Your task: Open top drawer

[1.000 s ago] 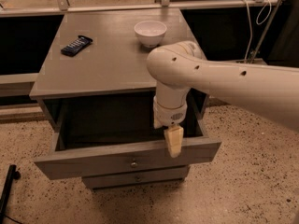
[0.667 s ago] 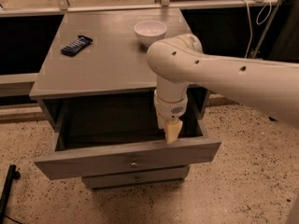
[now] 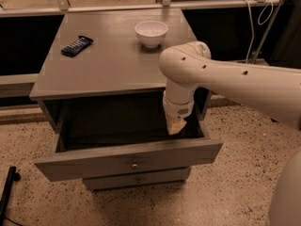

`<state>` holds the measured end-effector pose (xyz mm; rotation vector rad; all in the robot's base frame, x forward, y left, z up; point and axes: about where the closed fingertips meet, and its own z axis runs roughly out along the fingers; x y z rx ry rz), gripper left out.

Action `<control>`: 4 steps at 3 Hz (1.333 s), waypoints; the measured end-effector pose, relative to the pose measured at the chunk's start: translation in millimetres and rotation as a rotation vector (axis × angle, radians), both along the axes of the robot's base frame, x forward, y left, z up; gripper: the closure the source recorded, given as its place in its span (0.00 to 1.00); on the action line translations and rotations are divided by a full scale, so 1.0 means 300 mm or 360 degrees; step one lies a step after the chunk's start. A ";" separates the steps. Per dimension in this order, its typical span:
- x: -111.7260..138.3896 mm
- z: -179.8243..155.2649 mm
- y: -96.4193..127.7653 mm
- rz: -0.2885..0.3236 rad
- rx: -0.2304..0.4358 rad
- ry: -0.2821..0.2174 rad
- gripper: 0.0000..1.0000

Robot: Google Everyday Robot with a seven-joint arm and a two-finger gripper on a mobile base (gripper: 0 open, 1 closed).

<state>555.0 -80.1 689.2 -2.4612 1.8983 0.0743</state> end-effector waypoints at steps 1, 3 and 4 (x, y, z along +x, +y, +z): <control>0.040 -0.153 -0.025 -0.0070 0.0082 0.0056 0.79; 0.039 -0.278 -0.008 -0.0065 0.0215 0.0089 0.87; -0.002 -0.272 0.013 -0.0040 0.0245 0.0098 0.87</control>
Offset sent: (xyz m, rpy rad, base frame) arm 0.0300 -0.0143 -0.0983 0.1181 0.0723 -0.0753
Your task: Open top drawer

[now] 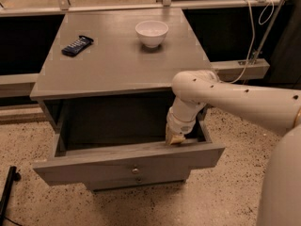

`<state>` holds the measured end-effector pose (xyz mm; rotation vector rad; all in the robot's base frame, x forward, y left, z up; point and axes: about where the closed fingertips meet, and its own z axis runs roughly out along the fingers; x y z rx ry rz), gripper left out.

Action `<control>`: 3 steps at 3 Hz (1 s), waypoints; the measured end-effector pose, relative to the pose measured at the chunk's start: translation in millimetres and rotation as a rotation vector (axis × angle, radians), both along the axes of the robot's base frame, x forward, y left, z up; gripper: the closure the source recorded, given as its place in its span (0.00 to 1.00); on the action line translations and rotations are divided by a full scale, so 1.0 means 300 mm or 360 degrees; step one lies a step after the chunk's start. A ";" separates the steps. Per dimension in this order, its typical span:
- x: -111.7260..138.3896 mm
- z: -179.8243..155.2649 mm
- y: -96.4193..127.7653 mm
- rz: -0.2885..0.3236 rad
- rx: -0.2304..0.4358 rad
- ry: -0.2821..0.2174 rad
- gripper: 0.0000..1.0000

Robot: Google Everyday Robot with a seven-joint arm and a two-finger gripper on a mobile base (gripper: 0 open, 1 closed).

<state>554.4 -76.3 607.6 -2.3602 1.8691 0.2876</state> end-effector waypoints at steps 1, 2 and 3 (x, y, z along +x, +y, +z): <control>-0.094 0.030 0.026 0.0045 0.0030 0.0053 0.88; -0.154 0.041 0.039 0.0073 0.0038 0.0091 0.88; -0.216 0.047 0.038 0.0076 0.0051 0.0143 0.90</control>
Offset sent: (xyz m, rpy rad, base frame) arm -0.0978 0.0211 0.0230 0.0379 0.1180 0.0907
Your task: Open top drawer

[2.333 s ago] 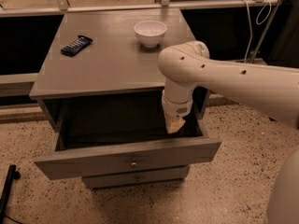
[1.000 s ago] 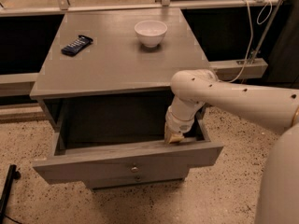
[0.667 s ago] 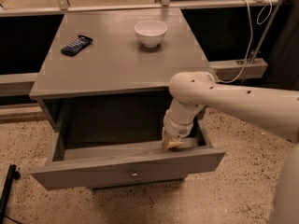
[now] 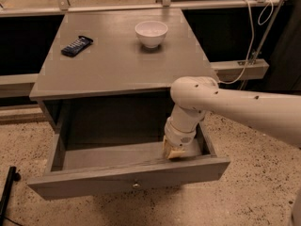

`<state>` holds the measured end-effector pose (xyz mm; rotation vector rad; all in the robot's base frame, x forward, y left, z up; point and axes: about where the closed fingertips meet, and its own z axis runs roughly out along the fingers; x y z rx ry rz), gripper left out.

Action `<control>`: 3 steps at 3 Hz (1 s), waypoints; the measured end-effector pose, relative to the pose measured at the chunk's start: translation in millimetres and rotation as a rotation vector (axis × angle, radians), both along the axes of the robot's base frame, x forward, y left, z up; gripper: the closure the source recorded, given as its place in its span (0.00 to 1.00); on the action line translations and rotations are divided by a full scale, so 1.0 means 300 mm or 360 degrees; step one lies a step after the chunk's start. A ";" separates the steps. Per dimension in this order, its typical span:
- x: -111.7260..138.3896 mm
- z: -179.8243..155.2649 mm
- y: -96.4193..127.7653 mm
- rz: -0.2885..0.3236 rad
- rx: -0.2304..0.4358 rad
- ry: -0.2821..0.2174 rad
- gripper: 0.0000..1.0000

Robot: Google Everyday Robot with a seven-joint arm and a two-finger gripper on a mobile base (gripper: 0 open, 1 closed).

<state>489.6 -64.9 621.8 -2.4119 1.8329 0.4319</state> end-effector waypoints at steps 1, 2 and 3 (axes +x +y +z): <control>-0.048 0.014 0.002 0.0009 0.0027 0.0031 0.89; -0.073 0.137 -0.002 0.0055 0.0113 -0.0108 0.87; -0.073 0.309 -0.013 0.0095 0.0158 -0.0317 0.86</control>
Offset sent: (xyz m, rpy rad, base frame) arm -0.0267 -0.0032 0.0701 0.1106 -0.1221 0.0462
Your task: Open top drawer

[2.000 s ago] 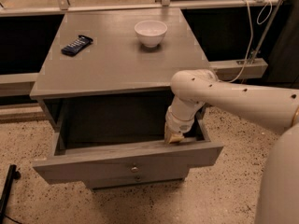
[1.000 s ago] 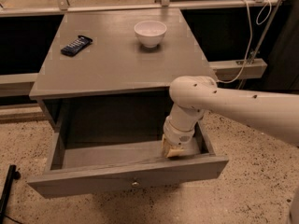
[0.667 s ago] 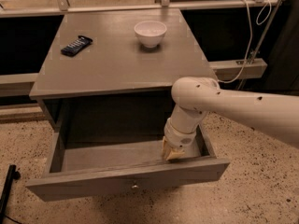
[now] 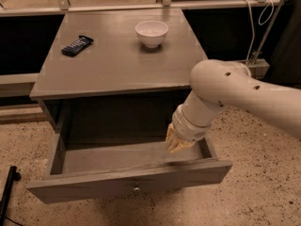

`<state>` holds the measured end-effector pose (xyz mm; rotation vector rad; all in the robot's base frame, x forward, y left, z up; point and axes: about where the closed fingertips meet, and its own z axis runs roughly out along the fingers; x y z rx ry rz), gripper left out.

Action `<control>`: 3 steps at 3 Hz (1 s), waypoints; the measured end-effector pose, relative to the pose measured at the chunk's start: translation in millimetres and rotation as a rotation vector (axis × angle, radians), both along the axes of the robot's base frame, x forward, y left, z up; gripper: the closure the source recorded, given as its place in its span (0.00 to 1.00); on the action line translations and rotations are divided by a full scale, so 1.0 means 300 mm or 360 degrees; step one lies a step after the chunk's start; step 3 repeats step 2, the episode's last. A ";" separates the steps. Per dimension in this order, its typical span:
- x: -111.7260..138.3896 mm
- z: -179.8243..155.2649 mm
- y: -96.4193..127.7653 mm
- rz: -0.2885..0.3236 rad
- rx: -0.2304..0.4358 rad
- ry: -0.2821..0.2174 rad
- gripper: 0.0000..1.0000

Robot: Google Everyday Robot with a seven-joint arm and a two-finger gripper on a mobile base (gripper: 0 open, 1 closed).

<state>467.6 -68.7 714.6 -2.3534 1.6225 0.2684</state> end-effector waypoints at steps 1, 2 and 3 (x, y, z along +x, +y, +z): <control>-0.008 0.172 -0.049 0.0016 0.0111 -0.0195 0.60; -0.007 0.162 -0.041 0.0020 0.0099 -0.0185 0.37; -0.007 0.162 -0.041 0.0020 0.0099 -0.0185 0.37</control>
Offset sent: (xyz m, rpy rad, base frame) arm -0.0002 -0.0097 0.0436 0.0561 -0.1030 0.0040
